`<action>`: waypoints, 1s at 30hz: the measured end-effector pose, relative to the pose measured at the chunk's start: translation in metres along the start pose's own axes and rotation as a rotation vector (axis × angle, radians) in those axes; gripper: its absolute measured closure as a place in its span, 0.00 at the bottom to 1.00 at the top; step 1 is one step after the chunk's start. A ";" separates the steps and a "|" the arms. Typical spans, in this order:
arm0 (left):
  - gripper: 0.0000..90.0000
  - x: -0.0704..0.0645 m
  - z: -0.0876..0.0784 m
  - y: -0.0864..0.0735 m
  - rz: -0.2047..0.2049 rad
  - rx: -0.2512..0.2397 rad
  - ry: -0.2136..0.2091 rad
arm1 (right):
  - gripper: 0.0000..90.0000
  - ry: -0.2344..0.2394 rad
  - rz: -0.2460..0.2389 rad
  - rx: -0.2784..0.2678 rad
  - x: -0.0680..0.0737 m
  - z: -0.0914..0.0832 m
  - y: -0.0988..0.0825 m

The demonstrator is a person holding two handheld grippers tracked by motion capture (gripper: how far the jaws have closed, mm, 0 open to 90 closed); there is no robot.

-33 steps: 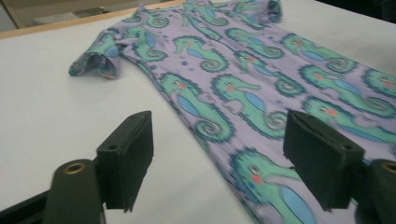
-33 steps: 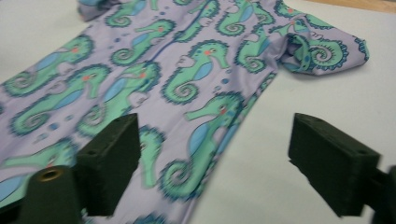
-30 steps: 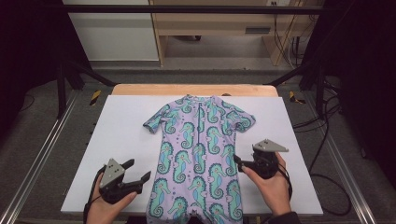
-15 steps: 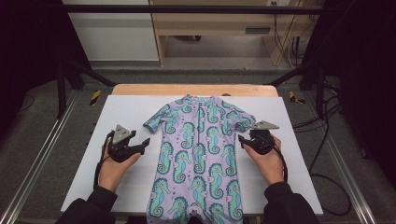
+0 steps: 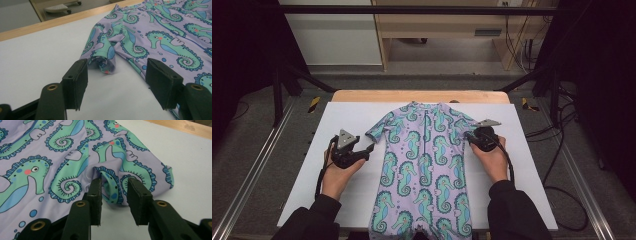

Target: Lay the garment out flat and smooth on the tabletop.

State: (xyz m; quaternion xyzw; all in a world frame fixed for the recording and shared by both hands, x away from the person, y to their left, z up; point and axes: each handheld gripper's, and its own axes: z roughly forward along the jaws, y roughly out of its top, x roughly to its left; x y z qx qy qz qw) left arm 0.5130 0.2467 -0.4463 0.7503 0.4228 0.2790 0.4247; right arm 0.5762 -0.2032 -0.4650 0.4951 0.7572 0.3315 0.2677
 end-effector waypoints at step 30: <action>0.38 -0.015 -0.011 -0.008 -0.001 -0.022 -0.045 | 0.51 0.063 -0.079 0.040 0.021 0.028 0.063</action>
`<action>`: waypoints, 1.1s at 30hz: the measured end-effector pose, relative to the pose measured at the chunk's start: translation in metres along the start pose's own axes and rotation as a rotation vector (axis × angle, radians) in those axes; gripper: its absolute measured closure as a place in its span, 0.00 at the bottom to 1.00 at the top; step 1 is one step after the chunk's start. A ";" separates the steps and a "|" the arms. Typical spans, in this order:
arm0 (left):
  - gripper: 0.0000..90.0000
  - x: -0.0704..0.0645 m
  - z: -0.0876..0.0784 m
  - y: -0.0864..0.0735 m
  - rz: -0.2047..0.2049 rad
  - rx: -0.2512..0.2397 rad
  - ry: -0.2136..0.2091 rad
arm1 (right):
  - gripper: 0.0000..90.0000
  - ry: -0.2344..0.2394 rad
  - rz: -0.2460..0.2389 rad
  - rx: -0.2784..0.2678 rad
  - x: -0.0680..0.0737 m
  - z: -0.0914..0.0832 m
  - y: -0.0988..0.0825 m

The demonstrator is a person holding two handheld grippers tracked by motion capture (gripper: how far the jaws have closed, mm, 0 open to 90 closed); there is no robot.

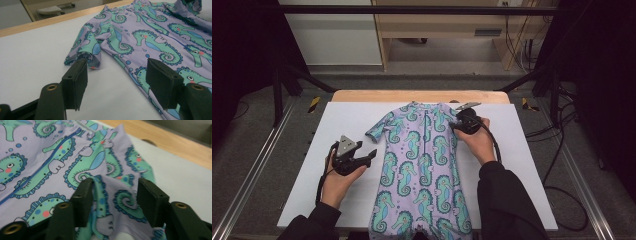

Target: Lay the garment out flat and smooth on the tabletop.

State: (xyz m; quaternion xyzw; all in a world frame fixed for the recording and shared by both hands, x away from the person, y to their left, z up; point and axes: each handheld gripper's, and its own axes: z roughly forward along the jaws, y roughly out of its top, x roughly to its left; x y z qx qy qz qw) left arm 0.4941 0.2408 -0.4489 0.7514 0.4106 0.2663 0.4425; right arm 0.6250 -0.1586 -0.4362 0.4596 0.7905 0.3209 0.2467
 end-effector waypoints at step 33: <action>0.38 0.007 -0.008 0.002 -0.017 -0.032 0.026 | 0.98 -0.034 0.122 0.002 -0.039 -0.009 -0.059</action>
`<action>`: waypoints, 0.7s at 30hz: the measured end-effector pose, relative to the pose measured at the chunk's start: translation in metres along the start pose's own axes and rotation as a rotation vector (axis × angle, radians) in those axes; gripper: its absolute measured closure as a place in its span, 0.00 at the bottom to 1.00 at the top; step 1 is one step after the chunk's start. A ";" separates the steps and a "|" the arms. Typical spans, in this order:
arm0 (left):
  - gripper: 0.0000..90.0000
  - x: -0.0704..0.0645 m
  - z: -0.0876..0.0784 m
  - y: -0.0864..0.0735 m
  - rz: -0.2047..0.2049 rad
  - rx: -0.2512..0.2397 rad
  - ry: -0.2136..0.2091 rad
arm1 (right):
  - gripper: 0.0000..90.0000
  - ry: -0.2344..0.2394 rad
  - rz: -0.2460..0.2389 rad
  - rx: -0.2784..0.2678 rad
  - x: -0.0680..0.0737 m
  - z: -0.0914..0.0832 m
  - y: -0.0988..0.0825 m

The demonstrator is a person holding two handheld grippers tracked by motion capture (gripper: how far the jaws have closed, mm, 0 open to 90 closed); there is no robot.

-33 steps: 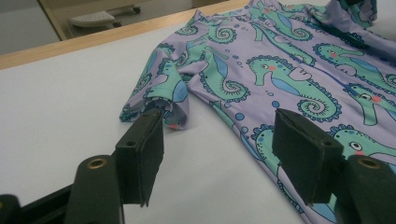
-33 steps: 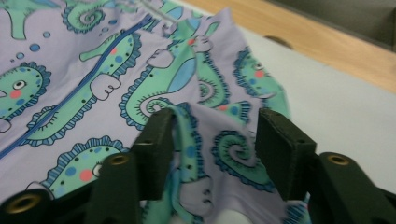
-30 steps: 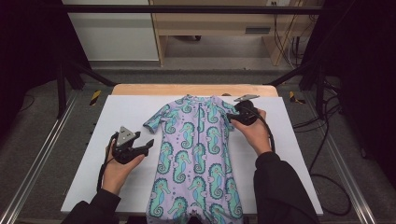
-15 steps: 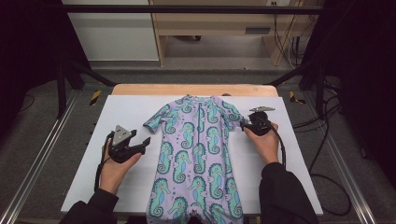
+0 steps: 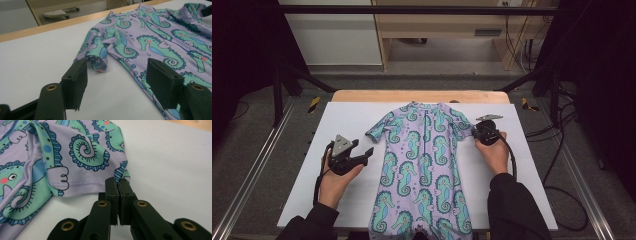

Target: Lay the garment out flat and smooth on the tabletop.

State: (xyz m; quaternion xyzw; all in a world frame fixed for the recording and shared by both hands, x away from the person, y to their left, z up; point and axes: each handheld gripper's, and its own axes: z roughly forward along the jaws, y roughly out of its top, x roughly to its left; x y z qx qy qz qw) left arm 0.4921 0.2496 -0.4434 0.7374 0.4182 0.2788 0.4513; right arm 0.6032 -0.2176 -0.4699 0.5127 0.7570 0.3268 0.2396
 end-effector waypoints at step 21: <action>0.37 0.013 -0.001 0.005 -0.015 -0.005 0.030 | 0.98 -0.055 -0.052 0.142 -0.064 -0.027 0.025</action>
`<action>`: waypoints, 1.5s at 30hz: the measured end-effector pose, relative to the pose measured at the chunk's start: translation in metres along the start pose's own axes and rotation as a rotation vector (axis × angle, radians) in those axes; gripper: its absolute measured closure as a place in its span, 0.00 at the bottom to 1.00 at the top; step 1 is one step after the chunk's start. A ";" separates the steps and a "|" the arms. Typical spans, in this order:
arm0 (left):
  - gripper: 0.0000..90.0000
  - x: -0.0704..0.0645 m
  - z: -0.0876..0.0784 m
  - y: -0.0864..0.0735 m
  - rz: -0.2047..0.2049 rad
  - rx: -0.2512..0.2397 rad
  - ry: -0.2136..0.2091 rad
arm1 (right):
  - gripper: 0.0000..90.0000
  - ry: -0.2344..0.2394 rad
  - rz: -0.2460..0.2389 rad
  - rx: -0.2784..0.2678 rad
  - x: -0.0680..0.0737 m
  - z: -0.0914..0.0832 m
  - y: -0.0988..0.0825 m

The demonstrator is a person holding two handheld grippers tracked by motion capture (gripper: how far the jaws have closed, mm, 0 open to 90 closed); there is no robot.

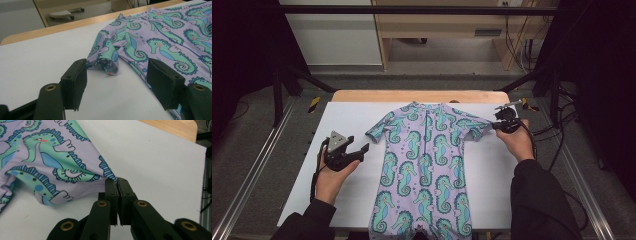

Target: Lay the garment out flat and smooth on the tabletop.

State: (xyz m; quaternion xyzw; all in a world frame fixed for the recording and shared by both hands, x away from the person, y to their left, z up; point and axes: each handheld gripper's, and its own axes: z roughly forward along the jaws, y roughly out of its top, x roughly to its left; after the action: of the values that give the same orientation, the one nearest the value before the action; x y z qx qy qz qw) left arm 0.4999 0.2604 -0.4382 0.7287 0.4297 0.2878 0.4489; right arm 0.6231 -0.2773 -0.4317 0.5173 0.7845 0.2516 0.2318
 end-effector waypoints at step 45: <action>0.19 0.011 0.022 0.015 -0.066 -0.008 -0.007 | 0.95 -0.033 -0.079 -0.071 0.054 -0.011 -0.044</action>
State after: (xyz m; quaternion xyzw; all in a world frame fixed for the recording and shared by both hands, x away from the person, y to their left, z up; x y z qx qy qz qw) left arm 0.5285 0.2572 -0.4335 0.7133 0.4510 0.2720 0.4624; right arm 0.5663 -0.2442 -0.4563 0.4812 0.7910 0.2614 0.2726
